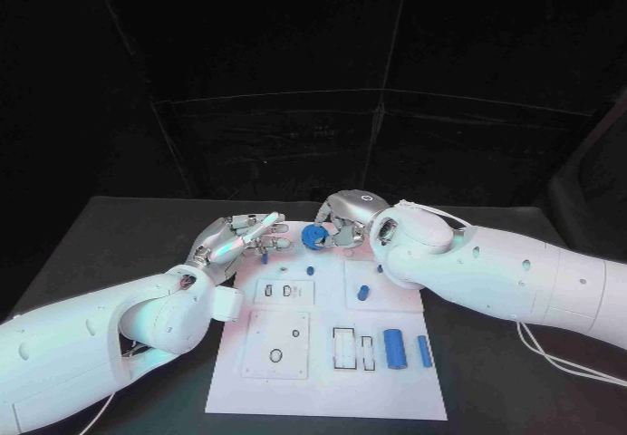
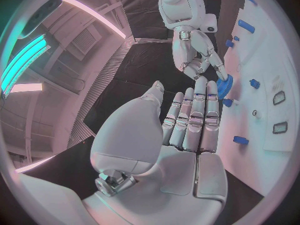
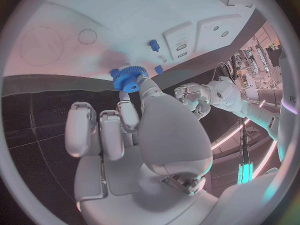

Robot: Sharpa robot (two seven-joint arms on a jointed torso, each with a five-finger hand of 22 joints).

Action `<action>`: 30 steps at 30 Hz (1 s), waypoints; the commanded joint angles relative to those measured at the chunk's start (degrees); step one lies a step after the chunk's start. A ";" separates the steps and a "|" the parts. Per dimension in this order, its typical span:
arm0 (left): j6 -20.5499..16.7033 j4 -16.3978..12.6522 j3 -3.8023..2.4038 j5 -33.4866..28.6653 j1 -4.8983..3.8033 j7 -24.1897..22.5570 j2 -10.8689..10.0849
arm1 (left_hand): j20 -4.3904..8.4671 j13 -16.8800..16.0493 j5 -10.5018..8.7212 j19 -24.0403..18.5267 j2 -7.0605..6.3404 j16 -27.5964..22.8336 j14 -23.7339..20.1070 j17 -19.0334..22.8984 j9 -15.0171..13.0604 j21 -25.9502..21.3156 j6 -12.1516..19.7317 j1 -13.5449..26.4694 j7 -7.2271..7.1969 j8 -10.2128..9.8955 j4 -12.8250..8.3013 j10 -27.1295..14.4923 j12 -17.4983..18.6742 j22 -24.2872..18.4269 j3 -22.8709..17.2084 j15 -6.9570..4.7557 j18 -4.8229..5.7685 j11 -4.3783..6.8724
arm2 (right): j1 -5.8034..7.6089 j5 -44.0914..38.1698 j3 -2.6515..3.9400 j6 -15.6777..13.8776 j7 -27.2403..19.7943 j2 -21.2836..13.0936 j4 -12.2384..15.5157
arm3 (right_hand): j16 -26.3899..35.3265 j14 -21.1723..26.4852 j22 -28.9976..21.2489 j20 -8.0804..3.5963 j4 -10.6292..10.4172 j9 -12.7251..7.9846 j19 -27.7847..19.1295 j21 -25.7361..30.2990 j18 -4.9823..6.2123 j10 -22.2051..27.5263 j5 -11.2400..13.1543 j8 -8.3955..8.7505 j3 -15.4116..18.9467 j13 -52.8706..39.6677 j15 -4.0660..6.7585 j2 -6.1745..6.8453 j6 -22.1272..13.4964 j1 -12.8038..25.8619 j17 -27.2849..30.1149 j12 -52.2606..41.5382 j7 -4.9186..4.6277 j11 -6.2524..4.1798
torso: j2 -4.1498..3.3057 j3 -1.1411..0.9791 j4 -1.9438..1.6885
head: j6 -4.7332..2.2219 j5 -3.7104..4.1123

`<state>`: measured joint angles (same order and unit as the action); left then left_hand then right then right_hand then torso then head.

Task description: Assemble the parts on the task board

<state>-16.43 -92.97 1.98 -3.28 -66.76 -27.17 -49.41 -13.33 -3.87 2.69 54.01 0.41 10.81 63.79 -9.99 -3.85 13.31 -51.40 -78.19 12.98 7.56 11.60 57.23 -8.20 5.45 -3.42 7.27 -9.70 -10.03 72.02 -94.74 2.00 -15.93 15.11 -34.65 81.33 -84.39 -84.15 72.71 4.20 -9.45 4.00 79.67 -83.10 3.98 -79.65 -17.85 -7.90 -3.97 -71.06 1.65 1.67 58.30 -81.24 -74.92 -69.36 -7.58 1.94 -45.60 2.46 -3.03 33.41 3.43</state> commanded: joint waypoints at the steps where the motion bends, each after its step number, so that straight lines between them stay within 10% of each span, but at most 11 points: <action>1: 0.72 -0.16 -0.05 0.27 -0.08 -0.19 0.10 | -0.30 0.07 0.13 -0.06 0.00 -0.39 -0.24 -0.08 0.05 -0.21 0.02 -0.59 0.61 -0.37 -0.28 0.09 0.10 -0.05 0.04 0.00 -0.79 -0.26 | 0.07 -0.55 0.01 -0.28 0.16 1.29 -1.39 | 0.00 -3.55 0.06 0.12 -0.03 0.10 0.35 -0.20 -0.40 -0.18 -0.01 -0.29 -0.44 0.02 0.40 -0.16 0.81 0.38 -2.91 0.24 0.53 0.05 | -0.09 0.00 -0.02 | 0.02 0.02; 30: 0.80 -0.02 -0.05 0.27 -0.09 -0.18 0.24 | -0.30 0.07 0.13 -0.06 0.00 -0.39 -0.24 -0.08 0.05 -0.21 0.02 -0.59 0.61 -0.37 -0.28 0.09 0.10 -0.05 0.04 0.00 -0.79 -0.26 | -0.35 -2.18 -0.31 3.26 0.59 6.26 -6.38 | 0.31 -3.43 -0.15 0.33 -0.40 -0.09 0.13 -0.06 -0.36 0.56 3.23 1.20 -1.38 1.04 0.13 1.07 -0.02 1.70 -2.48 1.96 0.10 0.42 | -0.21 -0.03 0.04 | 0.47 -0.28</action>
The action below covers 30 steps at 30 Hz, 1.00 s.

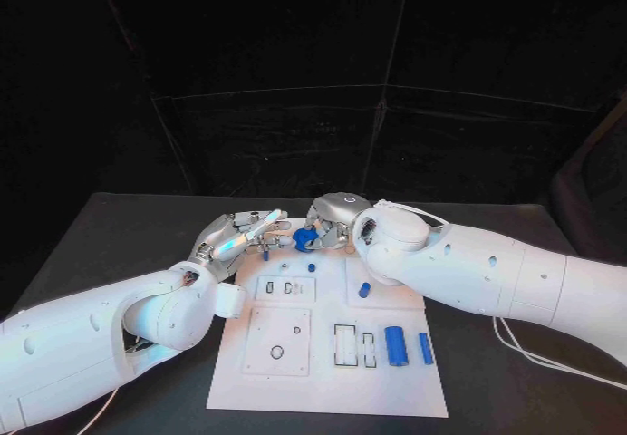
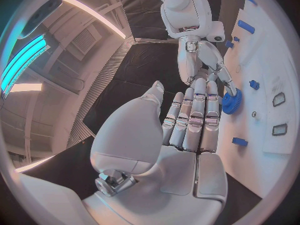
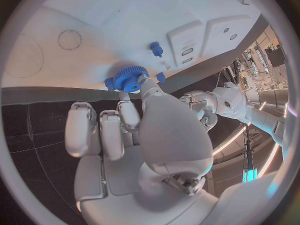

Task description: Assemble the parts on the task board

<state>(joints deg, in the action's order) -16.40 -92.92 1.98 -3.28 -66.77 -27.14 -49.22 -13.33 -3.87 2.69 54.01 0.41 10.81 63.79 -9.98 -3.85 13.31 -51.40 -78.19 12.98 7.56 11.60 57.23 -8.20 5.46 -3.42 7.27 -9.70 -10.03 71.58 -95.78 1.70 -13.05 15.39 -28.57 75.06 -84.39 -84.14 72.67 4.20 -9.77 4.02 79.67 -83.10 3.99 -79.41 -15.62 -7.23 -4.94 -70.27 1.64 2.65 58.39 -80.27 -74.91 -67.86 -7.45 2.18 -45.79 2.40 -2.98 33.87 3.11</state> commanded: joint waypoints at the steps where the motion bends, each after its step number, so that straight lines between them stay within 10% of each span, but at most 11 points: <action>1: 0.77 -0.06 -0.05 0.27 -0.08 -0.20 0.06 | -0.30 0.07 0.13 -0.06 0.00 -0.39 -0.24 -0.09 0.06 -0.21 0.01 -0.59 0.61 -0.37 -0.29 0.09 0.10 -0.06 0.04 0.00 -0.79 -0.26 | 0.09 -1.17 -0.02 0.23 0.33 0.25 -0.16 | 0.30 -3.44 -0.13 0.38 -0.15 -0.14 0.11 -0.04 -0.36 0.43 1.93 0.83 -0.39 0.43 0.06 0.27 -0.44 0.96 -2.52 0.71 -0.14 0.28 | -0.04 0.03 -0.01 | -0.01 0.05; 8: 0.81 -0.01 -0.05 0.27 -0.08 -0.14 0.09 | -0.30 0.07 0.13 -0.06 0.00 -0.39 -0.24 -0.09 0.06 -0.21 0.01 -0.59 0.61 -0.37 -0.29 0.09 0.10 -0.06 0.04 0.00 -0.79 -0.26 | 0.06 -1.25 -0.06 0.21 0.35 0.57 -0.43 | 0.37 -3.43 -0.29 0.86 -2.12 -0.12 -0.03 0.07 -0.32 1.34 8.86 2.49 2.01 2.01 -0.43 2.42 -2.11 4.92 -2.52 2.93 -0.55 0.83 | -0.07 0.06 -0.10 | -0.02 0.14; 30: 0.84 0.14 -0.05 0.27 -0.08 0.01 0.05 | -0.30 0.07 0.13 -0.06 0.00 -0.39 -0.24 -0.09 0.06 -0.21 0.01 -0.59 0.61 -0.37 -0.29 0.09 0.10 -0.06 0.04 0.00 -0.79 -0.26 | 0.04 -0.32 -0.10 -0.28 0.36 -0.21 -0.19 | 0.41 -3.44 -0.40 1.39 -6.42 0.12 -0.15 0.19 -0.28 2.06 8.19 3.28 6.32 2.76 -0.90 2.09 -3.27 7.34 -2.67 4.29 -1.05 1.34 | -0.16 0.07 -0.15 | -0.14 0.30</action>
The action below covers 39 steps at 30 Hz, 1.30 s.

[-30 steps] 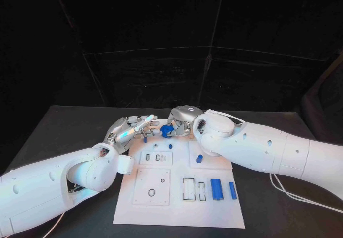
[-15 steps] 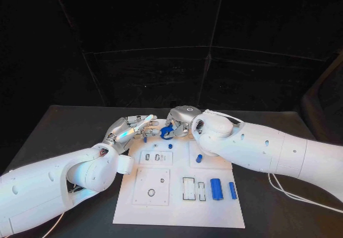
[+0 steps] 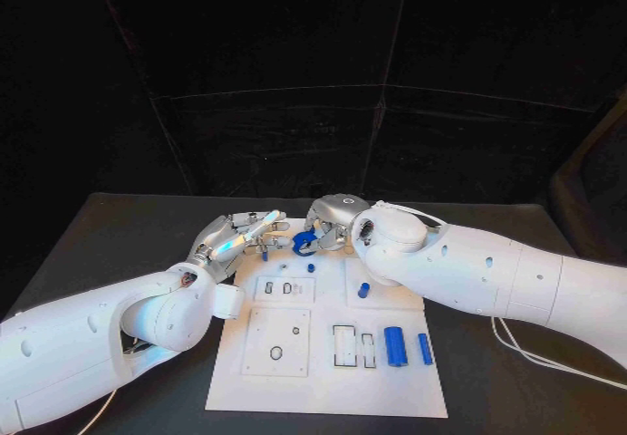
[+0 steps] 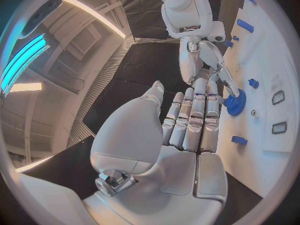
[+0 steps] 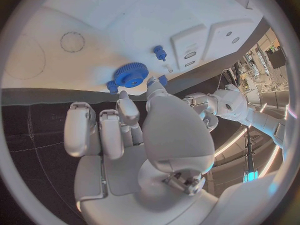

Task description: Assemble the parts on the task board

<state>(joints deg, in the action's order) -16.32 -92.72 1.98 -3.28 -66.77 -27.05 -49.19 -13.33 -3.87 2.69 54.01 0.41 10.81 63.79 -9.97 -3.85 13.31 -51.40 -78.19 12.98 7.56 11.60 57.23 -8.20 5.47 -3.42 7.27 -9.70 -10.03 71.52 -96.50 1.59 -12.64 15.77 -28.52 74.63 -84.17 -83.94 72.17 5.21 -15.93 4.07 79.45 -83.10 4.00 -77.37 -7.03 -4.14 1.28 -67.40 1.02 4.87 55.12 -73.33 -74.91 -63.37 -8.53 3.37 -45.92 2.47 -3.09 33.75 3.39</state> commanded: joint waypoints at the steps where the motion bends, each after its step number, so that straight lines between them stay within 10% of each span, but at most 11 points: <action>1: 0.77 -0.07 -0.05 0.27 -0.08 -0.08 -0.01 | -0.30 0.07 0.13 -0.06 0.00 -0.39 -0.24 -0.10 0.06 -0.21 0.01 -0.59 0.61 -0.37 -0.29 0.09 0.10 -0.07 0.04 0.00 -0.79 -0.26 | 0.10 0.65 0.01 -1.88 -0.21 -0.53 0.44 | 0.16 -3.67 0.23 0.37 -0.39 0.10 0.15 0.14 -0.31 -0.09 -0.75 0.14 0.18 -0.27 -0.27 -0.44 0.13 0.46 -2.75 -0.38 0.07 0.12 | -0.03 -0.02 -0.02 | -0.06 0.02; 10: 0.63 -0.14 -0.05 0.27 -0.09 -0.19 -0.61 | -0.31 0.07 0.13 -0.07 0.06 -0.53 -0.27 -0.15 0.05 -0.28 0.00 -0.66 0.58 -0.41 -0.47 0.09 0.09 -0.15 0.04 0.01 -0.79 -0.25 | 0.07 12.44 -0.03 -11.87 -11.42 -9.03 5.64 | 0.45 -3.55 -0.10 0.24 2.39 0.13 -0.08 0.29 -0.23 0.19 -4.18 0.21 -0.22 -0.10 -0.10 -1.41 0.17 -4.49 -2.28 0.11 0.18 -0.07 | 0.21 -0.05 0.34 | -0.45 0.28; 18: 0.57 -0.25 -0.05 0.27 -0.10 -0.37 -1.07 | -0.29 0.04 0.13 -0.01 0.15 -0.58 -0.17 -0.21 0.01 -0.30 -0.22 -0.71 0.45 -0.32 -0.60 0.30 -0.03 -0.19 0.02 -0.05 -0.81 -0.15 | 0.07 26.52 -0.07 -9.80 -21.74 -19.57 8.67 | 1.47 -3.13 -2.31 0.05 5.54 0.20 -1.52 1.40 0.21 2.13 -6.80 0.09 -0.55 2.49 0.06 -1.10 0.64 -8.72 -0.76 3.64 0.25 -0.22 | 0.85 -0.41 1.67 | -0.76 0.23; 24: 0.72 -0.18 -0.04 0.27 -0.09 -0.39 -1.07 | -0.23 0.01 0.13 0.15 0.31 -0.62 0.06 -0.34 -0.05 -0.29 -0.62 -0.73 0.24 -0.18 -0.77 0.66 -0.19 -0.24 0.00 -0.16 -0.84 0.02 | 0.03 29.11 -0.12 -9.00 -23.81 -25.14 8.97 | 1.57 -3.13 -2.59 0.10 5.20 0.11 -1.68 1.60 0.26 2.48 -6.75 0.27 0.79 3.31 0.00 -0.59 0.23 -7.75 -0.75 4.66 0.20 -0.15 | 0.99 -0.75 2.02 | -0.73 0.85; 39: 0.69 0.54 -0.03 0.27 0.00 -0.53 -0.48 | -0.21 0.00 0.13 0.18 0.33 -0.63 0.11 -0.37 -0.05 -0.29 -0.70 -0.74 0.22 -0.16 -0.81 0.73 -0.21 -0.25 0.00 -0.18 -0.85 0.05 | -2.56 29.92 -0.16 -7.48 -25.07 -26.49 4.87 | 1.63 -3.15 -2.98 0.14 5.82 0.00 -1.89 1.85 0.33 3.01 -7.49 0.44 1.52 4.14 -0.05 -0.47 -0.56 -8.66 -0.83 5.77 0.07 -0.07 | 0.87 -0.64 1.59 | -0.11 1.53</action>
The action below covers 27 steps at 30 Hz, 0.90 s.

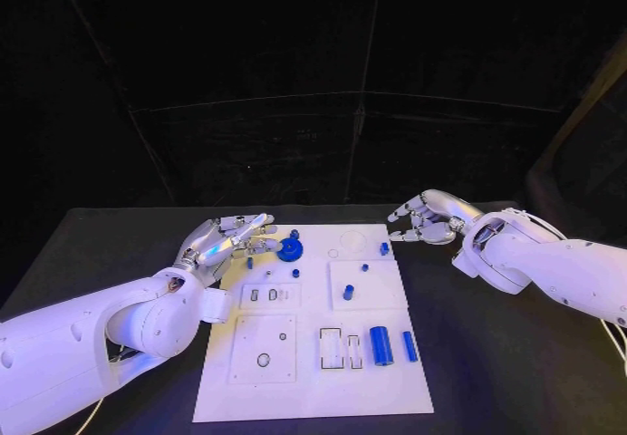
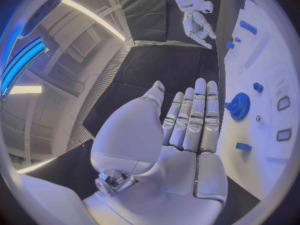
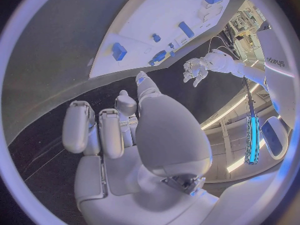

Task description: Assemble the parts on the task board

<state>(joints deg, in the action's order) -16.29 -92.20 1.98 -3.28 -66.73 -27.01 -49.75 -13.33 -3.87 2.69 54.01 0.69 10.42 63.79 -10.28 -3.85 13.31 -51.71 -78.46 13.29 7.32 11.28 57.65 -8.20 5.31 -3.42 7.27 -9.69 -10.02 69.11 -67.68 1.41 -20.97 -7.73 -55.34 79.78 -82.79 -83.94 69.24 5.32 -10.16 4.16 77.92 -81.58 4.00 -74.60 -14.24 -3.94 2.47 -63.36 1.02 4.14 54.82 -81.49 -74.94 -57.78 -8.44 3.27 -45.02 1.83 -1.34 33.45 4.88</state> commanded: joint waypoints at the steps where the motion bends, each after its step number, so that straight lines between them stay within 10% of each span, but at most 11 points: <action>1: 0.65 0.08 -0.03 0.26 -0.02 -0.57 0.09 | -0.21 0.00 0.13 0.18 0.06 -0.24 0.11 -0.06 -0.05 -0.29 -0.38 -0.46 -0.09 0.07 -0.49 0.31 -0.21 -0.09 0.00 -0.18 -0.86 0.04 | -0.38 1.10 0.01 0.94 -1.59 0.61 -0.63 | 0.25 -3.15 -0.08 0.04 0.12 -0.10 -0.38 0.35 0.33 0.27 -0.38 0.24 0.39 0.13 -0.07 0.23 -0.37 -0.62 -0.82 0.22 -0.04 0.04 | -0.03 0.03 -0.07 | 0.19 -0.02; 27: 0.85 0.56 -0.02 0.26 0.17 -0.43 0.29 | -0.20 0.01 0.12 0.19 0.05 -0.26 0.11 -0.07 -0.05 -0.30 -0.40 -0.48 -0.09 0.07 -0.53 0.33 -0.22 -0.10 0.01 -0.19 -0.85 0.05 | -2.61 -1.06 0.02 2.42 -0.94 4.20 -4.57 | 0.21 -3.22 -0.08 0.07 0.78 0.00 -0.33 0.41 0.33 0.20 -0.97 -0.06 0.38 0.14 -0.08 -0.84 -0.35 -1.89 -1.06 0.24 -0.05 0.03 | 0.09 0.10 -0.08 | 1.31 -0.26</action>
<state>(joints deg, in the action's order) -16.24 -91.60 2.01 -3.28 -66.51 -27.03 -49.51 -13.33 -3.87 2.69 54.01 0.69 10.42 63.79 -10.26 -3.85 13.31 -51.70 -78.46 13.29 7.32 10.97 57.64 -8.20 5.27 -3.41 7.27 -9.69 -10.03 66.42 -67.70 1.41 -19.38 -8.90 -51.24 75.35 -82.79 -83.94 69.09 5.32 -9.68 4.11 77.93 -81.34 3.99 -74.61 -14.99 -3.94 2.95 -63.16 1.03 3.31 54.62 -82.79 -74.92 -57.56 -8.64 3.28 -44.91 1.96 -1.33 34.70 4.65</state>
